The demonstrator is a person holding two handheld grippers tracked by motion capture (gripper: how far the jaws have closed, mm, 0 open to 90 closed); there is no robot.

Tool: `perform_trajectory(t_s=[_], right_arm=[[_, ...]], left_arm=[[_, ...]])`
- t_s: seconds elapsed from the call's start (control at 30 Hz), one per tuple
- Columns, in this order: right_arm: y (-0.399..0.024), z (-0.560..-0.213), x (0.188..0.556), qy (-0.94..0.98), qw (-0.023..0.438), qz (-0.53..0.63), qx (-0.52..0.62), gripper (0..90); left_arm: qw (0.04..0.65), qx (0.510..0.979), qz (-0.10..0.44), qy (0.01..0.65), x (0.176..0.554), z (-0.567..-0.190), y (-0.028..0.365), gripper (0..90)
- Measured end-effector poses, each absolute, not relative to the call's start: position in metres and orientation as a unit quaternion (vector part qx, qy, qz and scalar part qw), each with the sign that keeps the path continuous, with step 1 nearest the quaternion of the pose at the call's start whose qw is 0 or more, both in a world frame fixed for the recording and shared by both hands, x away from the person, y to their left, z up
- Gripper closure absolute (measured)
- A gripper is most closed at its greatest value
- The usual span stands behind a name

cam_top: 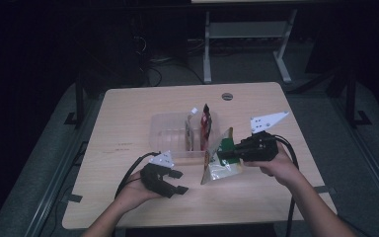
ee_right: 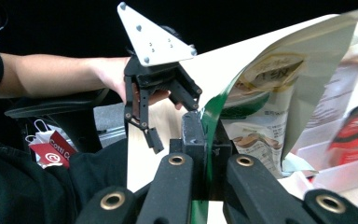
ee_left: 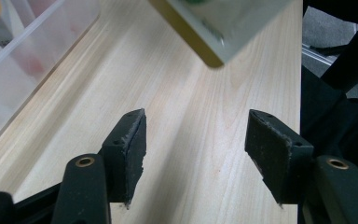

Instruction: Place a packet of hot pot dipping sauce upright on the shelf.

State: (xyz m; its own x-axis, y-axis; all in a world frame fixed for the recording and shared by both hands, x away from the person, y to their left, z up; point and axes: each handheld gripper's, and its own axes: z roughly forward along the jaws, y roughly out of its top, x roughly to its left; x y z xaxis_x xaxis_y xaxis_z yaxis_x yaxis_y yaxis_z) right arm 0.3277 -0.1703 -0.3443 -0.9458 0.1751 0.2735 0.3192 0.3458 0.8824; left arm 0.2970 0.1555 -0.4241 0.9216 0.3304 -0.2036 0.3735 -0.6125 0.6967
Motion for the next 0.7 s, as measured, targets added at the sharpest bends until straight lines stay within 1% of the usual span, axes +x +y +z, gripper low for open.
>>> perform_trajectory(t_s=[0.4, 0.7], right_arm=[[-0.185, -0.327, 0.351, -0.826, 0.051, -0.540, -0.152, 90.0], [-0.189, -0.326, 0.370, -0.826, 0.047, -0.537, -0.165, 90.0]], left_arm=[[0.386, 0.899, -0.025, 0.205, 0.299, -0.425, 0.159, 27.7], [0.385, 0.900, -0.022, 0.203, 0.300, -0.426, 0.160, 26.9]])
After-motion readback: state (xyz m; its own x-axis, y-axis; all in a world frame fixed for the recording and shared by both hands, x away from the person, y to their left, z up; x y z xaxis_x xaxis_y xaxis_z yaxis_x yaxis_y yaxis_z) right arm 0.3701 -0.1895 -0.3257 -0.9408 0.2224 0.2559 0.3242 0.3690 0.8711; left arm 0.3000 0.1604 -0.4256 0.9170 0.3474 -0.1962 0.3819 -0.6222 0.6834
